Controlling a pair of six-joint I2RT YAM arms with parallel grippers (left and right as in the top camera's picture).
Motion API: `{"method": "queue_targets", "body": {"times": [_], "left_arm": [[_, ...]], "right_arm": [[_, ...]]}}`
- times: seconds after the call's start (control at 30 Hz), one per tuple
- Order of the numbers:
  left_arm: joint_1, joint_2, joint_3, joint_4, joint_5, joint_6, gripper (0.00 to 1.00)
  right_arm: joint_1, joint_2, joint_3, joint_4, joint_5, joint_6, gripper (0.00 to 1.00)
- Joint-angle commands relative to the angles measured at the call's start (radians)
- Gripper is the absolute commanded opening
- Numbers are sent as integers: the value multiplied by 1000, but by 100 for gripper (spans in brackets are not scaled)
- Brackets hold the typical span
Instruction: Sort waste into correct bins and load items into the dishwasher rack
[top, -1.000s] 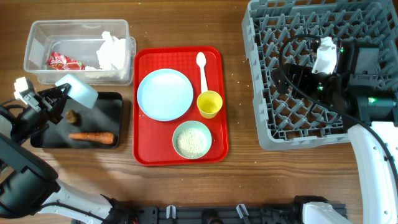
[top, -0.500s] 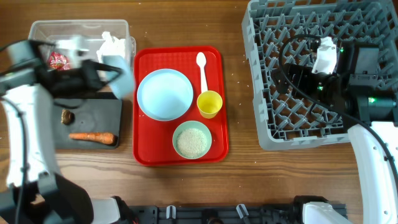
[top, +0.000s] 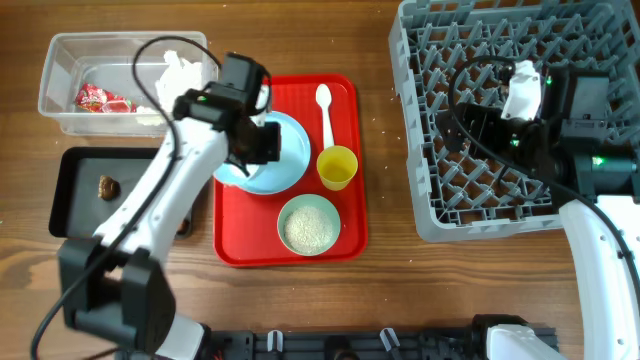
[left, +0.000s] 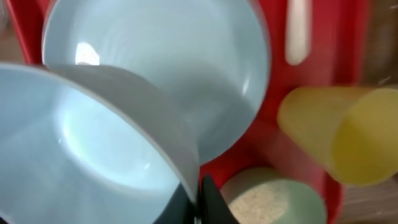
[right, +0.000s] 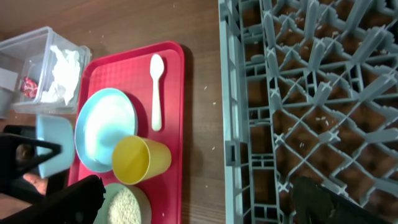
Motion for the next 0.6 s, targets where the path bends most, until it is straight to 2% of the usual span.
{"method": "queue_targets", "body": {"times": [0.0, 0.13, 0.43, 0.47, 0.5, 0.57], "left_arm": [[-11, 47, -8, -143, -76, -97, 4], [-11, 47, -30, -214, -71, -143, 4], [-101, 47, -119, -117, 0, -145, 5], [-115, 47, -126, -108, -1, -148, 13], [-126, 47, -129, -104, -1, -148, 30], [-132, 47, -129, -96, -2, -151, 50]], "right_arm": [[2, 6, 10, -5, 36, -13, 100], [2, 6, 10, 1, 36, -13, 100], [2, 6, 10, 3, 36, -13, 100], [2, 6, 10, 3, 36, -13, 100], [2, 6, 10, 1, 36, -13, 100], [2, 6, 10, -2, 36, -13, 100]]}}
